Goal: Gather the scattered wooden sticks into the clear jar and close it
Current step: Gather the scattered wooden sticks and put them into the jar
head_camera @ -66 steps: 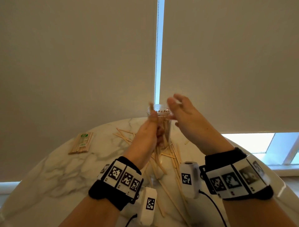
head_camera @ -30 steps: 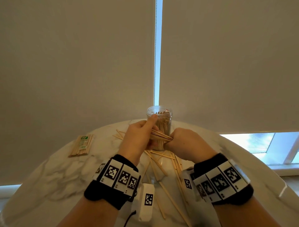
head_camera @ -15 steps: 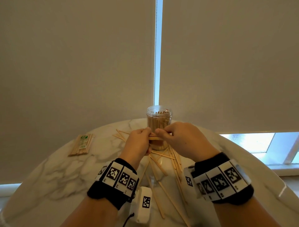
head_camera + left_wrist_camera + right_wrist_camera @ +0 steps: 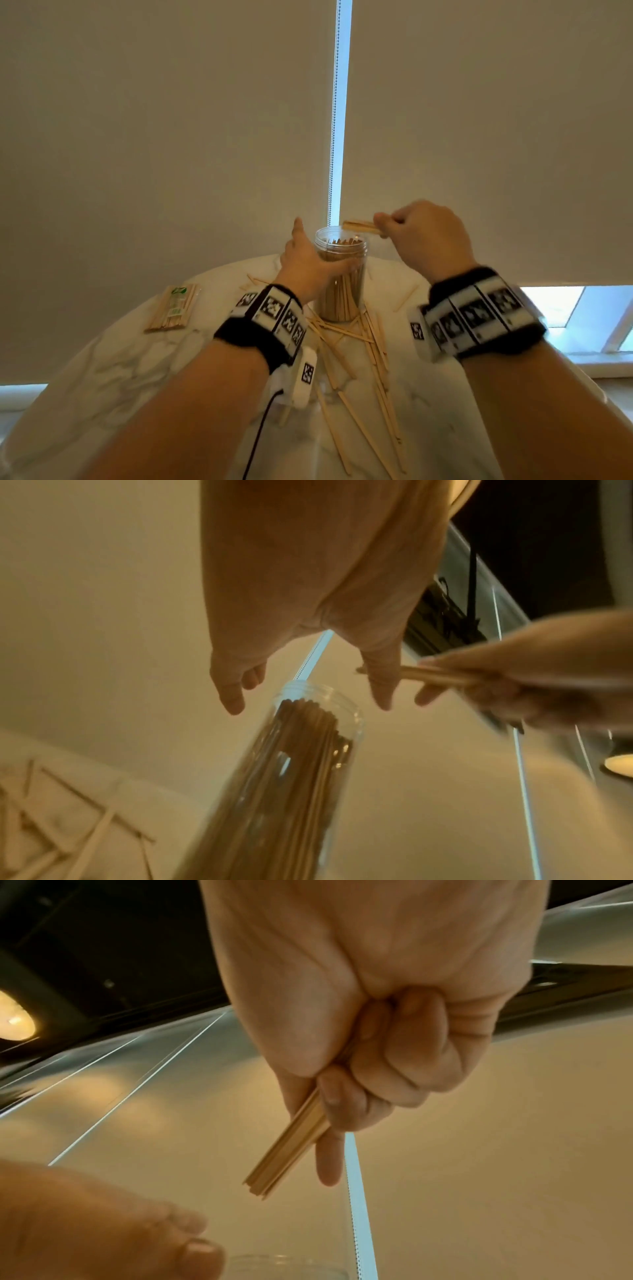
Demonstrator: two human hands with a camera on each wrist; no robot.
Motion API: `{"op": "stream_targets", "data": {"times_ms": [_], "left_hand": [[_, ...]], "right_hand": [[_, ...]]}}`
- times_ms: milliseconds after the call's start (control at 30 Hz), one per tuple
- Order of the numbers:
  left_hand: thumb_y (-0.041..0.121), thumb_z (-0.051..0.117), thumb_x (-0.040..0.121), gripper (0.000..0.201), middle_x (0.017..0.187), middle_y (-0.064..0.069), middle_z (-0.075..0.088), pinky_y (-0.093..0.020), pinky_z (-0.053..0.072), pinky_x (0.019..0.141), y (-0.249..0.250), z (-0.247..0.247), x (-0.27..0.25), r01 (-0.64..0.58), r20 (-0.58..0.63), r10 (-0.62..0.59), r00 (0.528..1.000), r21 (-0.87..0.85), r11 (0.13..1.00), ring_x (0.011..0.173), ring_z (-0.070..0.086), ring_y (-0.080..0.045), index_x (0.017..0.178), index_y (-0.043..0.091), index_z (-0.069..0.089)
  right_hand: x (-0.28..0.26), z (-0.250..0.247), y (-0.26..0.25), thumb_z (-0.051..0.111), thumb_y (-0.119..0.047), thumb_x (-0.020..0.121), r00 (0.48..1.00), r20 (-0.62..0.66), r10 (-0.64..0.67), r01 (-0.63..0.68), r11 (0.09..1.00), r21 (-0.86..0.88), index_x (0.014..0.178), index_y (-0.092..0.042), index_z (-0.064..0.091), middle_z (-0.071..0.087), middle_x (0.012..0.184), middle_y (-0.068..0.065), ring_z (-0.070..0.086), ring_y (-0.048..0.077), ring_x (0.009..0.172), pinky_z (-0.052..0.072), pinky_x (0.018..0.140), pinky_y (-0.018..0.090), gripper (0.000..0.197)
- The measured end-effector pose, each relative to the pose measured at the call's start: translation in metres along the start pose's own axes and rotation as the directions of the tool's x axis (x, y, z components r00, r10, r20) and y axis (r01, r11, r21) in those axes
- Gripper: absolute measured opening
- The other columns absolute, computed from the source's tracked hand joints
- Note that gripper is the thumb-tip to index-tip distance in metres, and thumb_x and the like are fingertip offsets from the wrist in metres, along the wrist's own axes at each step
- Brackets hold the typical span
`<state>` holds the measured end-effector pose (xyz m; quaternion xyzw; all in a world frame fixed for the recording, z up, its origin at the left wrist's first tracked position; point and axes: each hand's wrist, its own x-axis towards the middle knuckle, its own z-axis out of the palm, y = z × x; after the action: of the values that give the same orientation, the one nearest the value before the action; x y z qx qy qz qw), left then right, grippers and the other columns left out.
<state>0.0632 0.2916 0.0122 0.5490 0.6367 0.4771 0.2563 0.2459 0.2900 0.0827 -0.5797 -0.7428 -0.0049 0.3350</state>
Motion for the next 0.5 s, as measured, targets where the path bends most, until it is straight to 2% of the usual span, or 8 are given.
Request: {"op": "stream_targets", "data": {"times_ms": [67,133,200,233,267,367,433,500], "left_hand": [[0.065,0.088,0.050,0.152,0.161,-0.009,0.021,-0.052,0.025,0.118,0.006,0.007,0.013,-0.011,0.000,0.011,1.000,0.031,0.999,0.147,0.021,-0.032,0.156,0.024,-0.013],[0.066,0.084,0.057,0.147,0.159,-0.012,0.028,-0.048,0.033,0.114,0.007,0.016,0.023,0.006,0.006,-0.007,1.000,0.035,0.999,0.144,0.030,-0.032,0.156,0.019,-0.013],[0.065,0.077,0.068,0.130,0.150,-0.013,0.043,-0.039,0.046,0.103,0.002,0.023,0.027,0.012,0.029,-0.014,0.999,0.066,0.998,0.132,0.047,-0.029,0.156,0.011,0.000],[0.065,0.074,0.071,0.120,0.144,-0.012,0.048,-0.036,0.050,0.095,-0.003,0.026,0.029,0.003,0.041,-0.006,0.999,0.071,0.997,0.124,0.054,-0.027,0.154,0.010,0.008],[0.067,0.073,0.071,0.115,0.140,-0.010,0.051,-0.035,0.051,0.091,-0.008,0.028,0.030,-0.011,0.046,0.008,0.999,0.062,0.998,0.119,0.056,-0.025,0.153,0.013,0.013],[0.074,0.073,0.064,0.117,0.140,-0.006,0.050,-0.036,0.051,0.094,-0.019,0.029,0.031,-0.044,0.043,0.043,0.998,0.019,0.999,0.120,0.055,-0.023,0.151,0.021,0.016],[0.072,0.076,0.063,0.115,0.137,-0.005,0.052,-0.036,0.051,0.095,-0.024,0.029,0.032,-0.062,0.034,0.061,0.998,0.019,0.998,0.120,0.056,-0.022,0.149,0.023,0.019],[0.068,0.079,0.063,0.112,0.134,-0.004,0.053,-0.037,0.052,0.096,-0.027,0.030,0.033,-0.076,0.019,0.075,0.997,0.029,0.997,0.119,0.057,-0.022,0.147,0.022,0.020]], "right_hand": [[0.029,0.011,-0.017,0.053,-0.051,0.095,0.998,0.029,-0.049,0.053,0.984,-0.170,0.092,-0.021,0.075,0.064,0.076,0.001,0.062,0.022,0.073,0.042,0.064,0.030,0.038],[0.051,0.023,-0.034,0.056,-0.043,0.094,0.987,0.115,-0.116,0.149,0.928,-0.341,0.103,-0.018,0.071,0.064,0.087,0.003,0.062,0.025,0.084,0.043,0.068,0.031,0.030],[0.066,0.032,-0.047,0.058,-0.042,0.095,0.958,0.233,-0.170,0.260,0.858,-0.444,0.112,-0.016,0.066,0.065,0.099,0.005,0.061,0.026,0.092,0.043,0.071,0.031,0.032],[0.072,0.034,-0.052,0.059,-0.044,0.095,0.943,0.282,-0.179,0.299,0.829,-0.473,0.113,-0.016,0.065,0.064,0.098,0.004,0.060,0.025,0.089,0.044,0.070,0.031,0.034],[0.078,0.036,-0.056,0.060,-0.045,0.094,0.929,0.319,-0.187,0.332,0.801,-0.499,0.112,-0.015,0.065,0.063,0.096,0.003,0.058,0.024,0.086,0.046,0.069,0.031,0.035],[0.093,0.041,-0.064,0.065,-0.048,0.090,0.893,0.408,-0.191,0.406,0.736,-0.542,0.103,-0.015,0.068,0.061,0.083,0.000,0.060,0.023,0.081,0.055,0.074,0.033,0.036],[0.097,0.043,-0.068,0.069,-0.049,0.088,0.860,0.482,-0.167,0.437,0.728,-0.528,0.098,-0.014,0.070,0.066,0.086,0.000,0.065,0.023,0.085,0.058,0.081,0.038,0.036],[0.101,0.045,-0.072,0.072,-0.050,0.086,0.822,0.558,-0.113,0.460,0.710,-0.534,0.085,-0.014,0.067,0.066,0.078,-0.002,0.066,0.021,0.084,0.058,0.085,0.038,0.036]]}}
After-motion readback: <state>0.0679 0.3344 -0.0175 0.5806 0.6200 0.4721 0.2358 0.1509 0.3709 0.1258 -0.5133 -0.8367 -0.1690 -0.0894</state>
